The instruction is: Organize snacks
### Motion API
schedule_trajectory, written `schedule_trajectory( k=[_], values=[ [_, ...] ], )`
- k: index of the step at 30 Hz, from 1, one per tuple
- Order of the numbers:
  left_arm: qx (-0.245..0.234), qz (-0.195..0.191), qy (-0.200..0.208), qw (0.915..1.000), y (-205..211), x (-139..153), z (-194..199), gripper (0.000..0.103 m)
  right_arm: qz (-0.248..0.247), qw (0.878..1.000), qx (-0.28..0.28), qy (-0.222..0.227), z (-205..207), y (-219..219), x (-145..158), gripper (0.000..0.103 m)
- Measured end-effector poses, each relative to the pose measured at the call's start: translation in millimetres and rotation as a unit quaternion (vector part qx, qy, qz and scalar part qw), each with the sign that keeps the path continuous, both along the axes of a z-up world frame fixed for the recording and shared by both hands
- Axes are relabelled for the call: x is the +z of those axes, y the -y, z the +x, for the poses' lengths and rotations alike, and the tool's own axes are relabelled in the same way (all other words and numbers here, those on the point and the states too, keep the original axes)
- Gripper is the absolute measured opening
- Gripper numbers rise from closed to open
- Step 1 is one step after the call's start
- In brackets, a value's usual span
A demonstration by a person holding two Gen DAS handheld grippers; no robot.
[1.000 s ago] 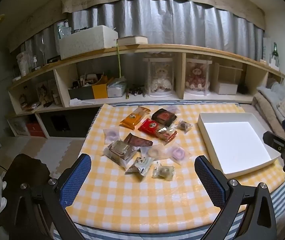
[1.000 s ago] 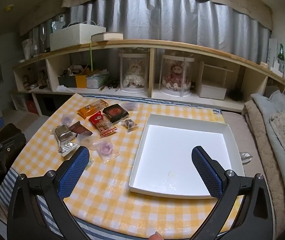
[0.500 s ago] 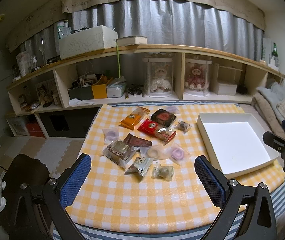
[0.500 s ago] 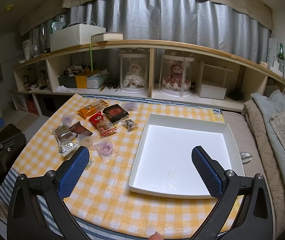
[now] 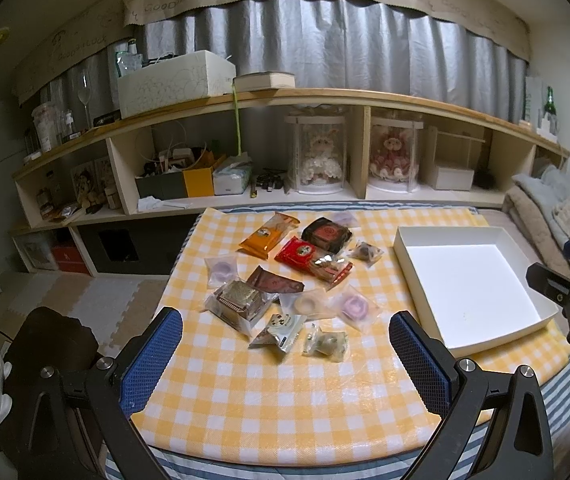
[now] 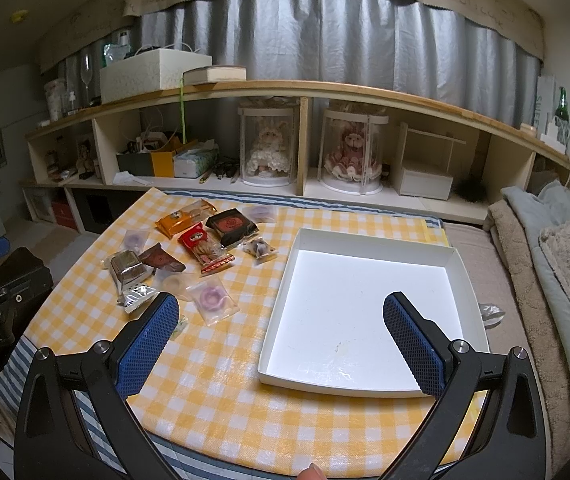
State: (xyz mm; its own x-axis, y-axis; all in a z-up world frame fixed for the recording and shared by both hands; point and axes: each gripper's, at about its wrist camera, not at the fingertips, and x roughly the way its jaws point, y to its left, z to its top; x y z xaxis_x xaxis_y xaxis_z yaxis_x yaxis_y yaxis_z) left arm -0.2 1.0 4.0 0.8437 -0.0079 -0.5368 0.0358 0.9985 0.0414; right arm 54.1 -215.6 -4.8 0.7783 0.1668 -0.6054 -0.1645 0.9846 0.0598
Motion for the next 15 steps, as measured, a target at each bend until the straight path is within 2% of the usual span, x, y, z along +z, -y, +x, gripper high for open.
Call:
schedule_trajectory(
  k=[15],
  values=[
    [-0.001, -0.001, 0.001, 1.0000, 0.9, -1.2, 0.2, 0.103, 0.000, 1.000, 0.000, 0.000, -0.6, 1.1, 0.2, 0.103]
  ],
)
